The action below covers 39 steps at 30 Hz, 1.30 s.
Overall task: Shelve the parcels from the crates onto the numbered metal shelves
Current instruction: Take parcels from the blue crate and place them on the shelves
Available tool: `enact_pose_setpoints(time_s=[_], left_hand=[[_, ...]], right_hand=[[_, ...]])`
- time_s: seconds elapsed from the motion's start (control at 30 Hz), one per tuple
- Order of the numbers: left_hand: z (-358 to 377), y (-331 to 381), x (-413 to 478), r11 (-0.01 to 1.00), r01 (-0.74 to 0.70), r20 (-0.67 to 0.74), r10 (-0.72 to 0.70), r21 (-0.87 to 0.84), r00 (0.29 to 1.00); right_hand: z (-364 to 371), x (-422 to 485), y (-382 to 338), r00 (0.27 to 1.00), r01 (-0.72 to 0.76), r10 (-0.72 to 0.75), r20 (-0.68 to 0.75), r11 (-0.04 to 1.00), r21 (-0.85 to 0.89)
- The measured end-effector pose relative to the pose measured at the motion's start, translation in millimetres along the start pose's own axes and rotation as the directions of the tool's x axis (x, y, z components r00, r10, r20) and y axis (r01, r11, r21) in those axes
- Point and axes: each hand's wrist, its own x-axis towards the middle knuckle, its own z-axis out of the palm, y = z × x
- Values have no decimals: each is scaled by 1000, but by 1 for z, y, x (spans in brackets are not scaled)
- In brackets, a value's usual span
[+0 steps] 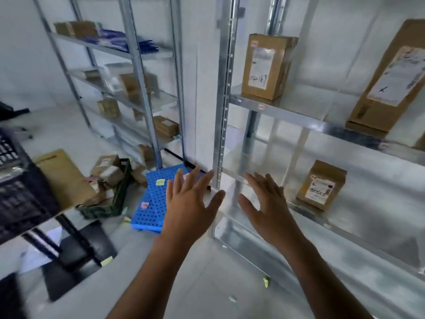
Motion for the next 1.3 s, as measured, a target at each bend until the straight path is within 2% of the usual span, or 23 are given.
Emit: enact_pose_setpoints(time_s=[0.27, 0.43, 0.57, 0.7, 0.8, 0.93, 1.1, 1.3], left_hand=[[-7, -134, 16, 950, 310, -33, -309, 27, 950], [-39, -219, 35, 872, 466, -57, -463, 151, 885], [-77, -274, 50, 806, 562, -140, -544, 189, 827], [-115, -322, 44, 709, 691, -259, -647, 139, 717], [-140, -359, 32, 640, 765, -336, -706, 74, 624], [-169, -425, 20, 583, 812, -382, -746, 22, 546], [-214, -509, 16, 584, 812, -362, -753, 18, 549], [-273, -605, 24, 622, 783, -326, -747, -31, 580]], right_hand=[[129, 106, -34, 965, 157, -158, 208, 987, 22], [208, 181, -68, 916, 215, -238, 324, 971, 104], [265, 226, -127, 817, 324, -385, 429, 922, 211], [316, 257, -199, 701, 399, -504, 505, 863, 308], [355, 269, -248, 624, 434, -590, 512, 807, 400], [414, 281, -307, 549, 504, -647, 528, 761, 409], [471, 291, -389, 523, 502, -628, 576, 773, 387], [518, 328, -481, 561, 534, -614, 555, 781, 324]])
